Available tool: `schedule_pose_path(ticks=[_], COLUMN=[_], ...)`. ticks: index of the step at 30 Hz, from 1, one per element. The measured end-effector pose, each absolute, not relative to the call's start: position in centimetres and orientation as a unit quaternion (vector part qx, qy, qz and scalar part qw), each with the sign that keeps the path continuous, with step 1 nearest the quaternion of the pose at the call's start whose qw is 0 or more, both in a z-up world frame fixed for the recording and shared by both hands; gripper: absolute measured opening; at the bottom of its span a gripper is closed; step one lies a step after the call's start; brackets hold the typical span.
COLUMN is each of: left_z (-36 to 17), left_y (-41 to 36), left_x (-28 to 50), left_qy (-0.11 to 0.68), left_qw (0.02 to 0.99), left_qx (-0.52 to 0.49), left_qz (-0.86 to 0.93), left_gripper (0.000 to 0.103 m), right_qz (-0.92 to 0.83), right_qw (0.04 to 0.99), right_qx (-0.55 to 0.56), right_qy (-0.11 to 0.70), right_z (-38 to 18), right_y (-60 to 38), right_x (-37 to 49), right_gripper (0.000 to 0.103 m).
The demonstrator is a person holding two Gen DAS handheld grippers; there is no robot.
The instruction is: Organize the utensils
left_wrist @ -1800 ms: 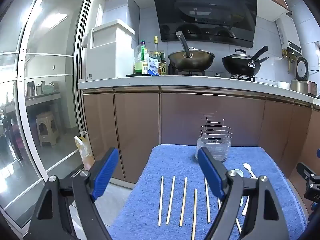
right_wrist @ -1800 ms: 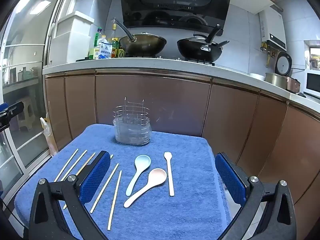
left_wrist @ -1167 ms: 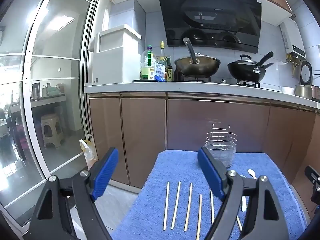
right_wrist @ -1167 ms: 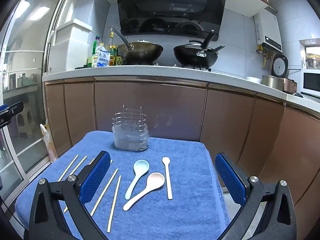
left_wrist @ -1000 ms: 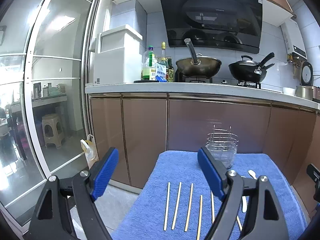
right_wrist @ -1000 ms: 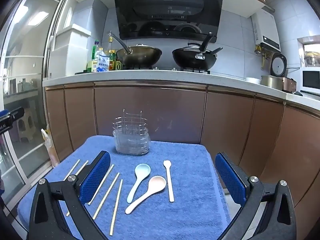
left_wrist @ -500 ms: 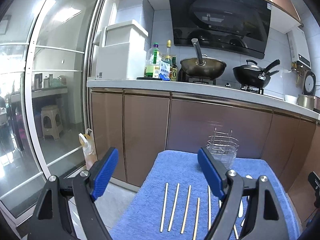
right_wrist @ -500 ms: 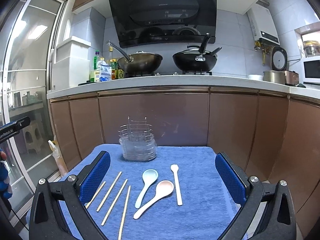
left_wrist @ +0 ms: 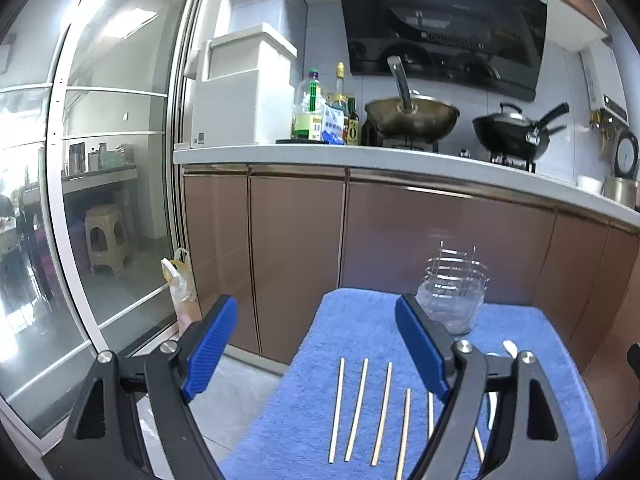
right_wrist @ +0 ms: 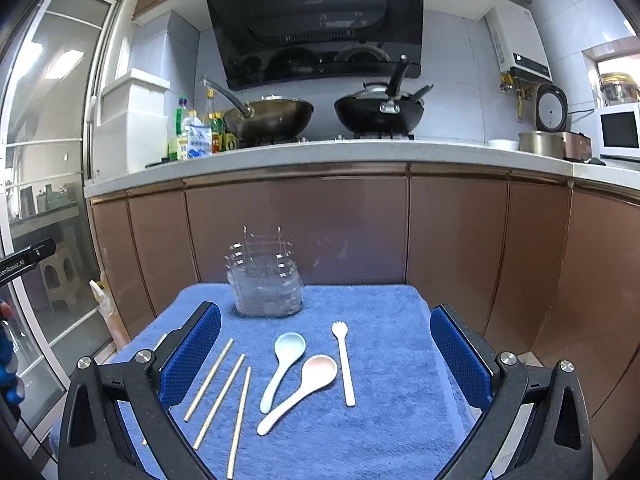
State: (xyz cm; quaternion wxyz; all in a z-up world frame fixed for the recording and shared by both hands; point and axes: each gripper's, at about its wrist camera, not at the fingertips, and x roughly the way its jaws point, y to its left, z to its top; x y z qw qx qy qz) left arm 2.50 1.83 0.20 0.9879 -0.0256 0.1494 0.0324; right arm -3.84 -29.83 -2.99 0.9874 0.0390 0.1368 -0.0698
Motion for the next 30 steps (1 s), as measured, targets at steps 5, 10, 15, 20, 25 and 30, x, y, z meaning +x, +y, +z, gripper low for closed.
schedule_pose_path(ticks=[5, 10, 15, 20, 25, 30], left_z=[-0.1, -1.4, -3.3, -5.9, -9.1, -11.7], left_y=[1.9, 1.9, 1.3, 0.4, -1.1, -2.6], left_x=[4.2, 6.6, 9.8, 13.7, 18.6, 23.2], left_qy=[0.176, 0.221, 0.278, 0.348, 0.436, 0.5], left_qw=[0.984, 0.975, 0.96, 0.935, 0.893, 0.857], left_qx=[-0.029, -0.019, -0.015, -0.021, -0.026, -0.024], left_qz=[0.021, 0.011, -0.012, -0.058, -0.105, -0.12], left_gripper=[0.081, 0.081, 0.081, 0.08, 0.079, 0.072], right_qz=[-0.06, -0.036, -0.012, 0.019, 0.077, 0.116], right_qw=[0.983, 0.98, 0.976, 0.962, 0.934, 0.9], right_qx=[0.047, 0.047, 0.033, 0.044, 0.059, 0.084], right_qy=[0.166, 0.189, 0.217, 0.269, 0.345, 0.412], right_z=[-3.8, -4.5, -5.4, -7.1, -9.9, -13.0], right_y=[-30.4, -30.5, -30.0, -30.3, -31.1, -32.4], right_x=[-2.4, -0.7, 1.5, 5.0, 10.5, 16.7], right_gripper=[0.103, 0.103, 0.098, 0.085, 0.067, 0.053])
